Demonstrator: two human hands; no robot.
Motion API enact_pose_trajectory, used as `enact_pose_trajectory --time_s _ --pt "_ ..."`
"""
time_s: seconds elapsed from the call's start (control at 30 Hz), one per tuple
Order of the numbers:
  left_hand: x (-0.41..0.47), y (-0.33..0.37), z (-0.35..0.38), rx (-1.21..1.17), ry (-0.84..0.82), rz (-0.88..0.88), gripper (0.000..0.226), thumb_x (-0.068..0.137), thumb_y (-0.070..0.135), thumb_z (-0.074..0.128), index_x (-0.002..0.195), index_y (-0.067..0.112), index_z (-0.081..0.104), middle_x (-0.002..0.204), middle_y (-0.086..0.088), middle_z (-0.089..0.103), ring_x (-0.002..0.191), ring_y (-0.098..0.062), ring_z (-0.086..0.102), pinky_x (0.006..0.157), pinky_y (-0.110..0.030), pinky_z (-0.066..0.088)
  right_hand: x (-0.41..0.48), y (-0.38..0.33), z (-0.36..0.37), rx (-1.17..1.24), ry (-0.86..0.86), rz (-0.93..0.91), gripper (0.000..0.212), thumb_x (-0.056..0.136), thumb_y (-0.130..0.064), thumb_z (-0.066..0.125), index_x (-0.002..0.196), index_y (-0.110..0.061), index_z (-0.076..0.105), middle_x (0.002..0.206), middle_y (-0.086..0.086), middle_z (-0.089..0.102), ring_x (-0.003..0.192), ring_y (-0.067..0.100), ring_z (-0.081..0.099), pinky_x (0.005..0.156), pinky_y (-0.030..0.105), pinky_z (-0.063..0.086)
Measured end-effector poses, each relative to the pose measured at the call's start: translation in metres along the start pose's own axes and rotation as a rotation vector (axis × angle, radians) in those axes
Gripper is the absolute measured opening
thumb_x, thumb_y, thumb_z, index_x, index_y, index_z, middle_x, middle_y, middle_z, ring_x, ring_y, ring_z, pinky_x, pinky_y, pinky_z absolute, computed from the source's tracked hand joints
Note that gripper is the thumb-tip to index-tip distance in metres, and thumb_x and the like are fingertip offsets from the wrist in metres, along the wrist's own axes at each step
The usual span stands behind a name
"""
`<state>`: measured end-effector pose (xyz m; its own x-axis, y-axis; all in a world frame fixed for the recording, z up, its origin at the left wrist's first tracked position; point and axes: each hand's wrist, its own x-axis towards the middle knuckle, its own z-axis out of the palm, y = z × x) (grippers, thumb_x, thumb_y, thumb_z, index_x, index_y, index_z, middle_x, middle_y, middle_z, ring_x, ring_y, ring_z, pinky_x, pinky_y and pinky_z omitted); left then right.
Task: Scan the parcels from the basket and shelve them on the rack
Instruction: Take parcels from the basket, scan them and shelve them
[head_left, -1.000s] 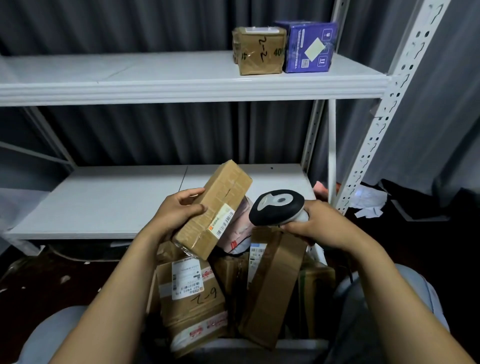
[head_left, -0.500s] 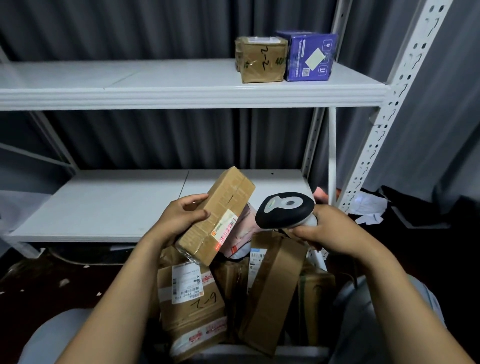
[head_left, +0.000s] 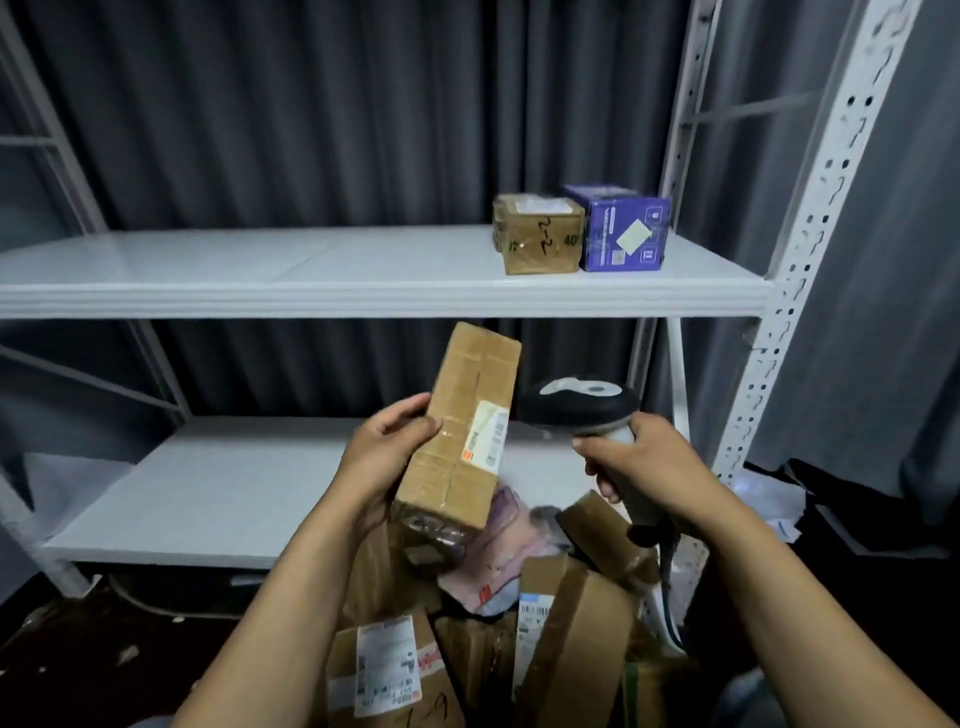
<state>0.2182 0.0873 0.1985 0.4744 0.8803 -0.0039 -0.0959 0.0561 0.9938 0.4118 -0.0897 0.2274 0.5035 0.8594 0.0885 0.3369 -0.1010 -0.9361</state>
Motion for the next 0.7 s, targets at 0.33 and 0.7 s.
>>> enact_pose_trajectory --time_s 0.33,0.7 --pt "0.067 0.126 0.042 -0.015 0.289 0.185 0.04 0.077 0.025 0.074 0.115 0.014 0.066 0.107 -0.007 0.071 0.094 -0.023 0.068 0.092 -0.044 0.054 0.068 -0.081 -0.018 0.109 0.124 -0.085 0.013 0.089 -0.015 0.067 0.08 -0.008 0.06 0.063 0.011 0.057 0.045 0.018 0.051 0.046 0.026 0.046" --pt "0.175 0.175 0.097 0.886 0.412 0.211 0.04 0.071 0.037 0.07 0.105 0.016 0.066 0.107 -0.006 0.065 0.091 -0.025 0.064 0.072 -0.029 0.052 0.132 -0.107 -0.049 0.129 0.216 -0.07 0.017 0.087 -0.01 0.064 0.095 0.004 0.062 0.063 0.014 0.057 0.043 0.021 0.046 0.043 0.026 0.04"
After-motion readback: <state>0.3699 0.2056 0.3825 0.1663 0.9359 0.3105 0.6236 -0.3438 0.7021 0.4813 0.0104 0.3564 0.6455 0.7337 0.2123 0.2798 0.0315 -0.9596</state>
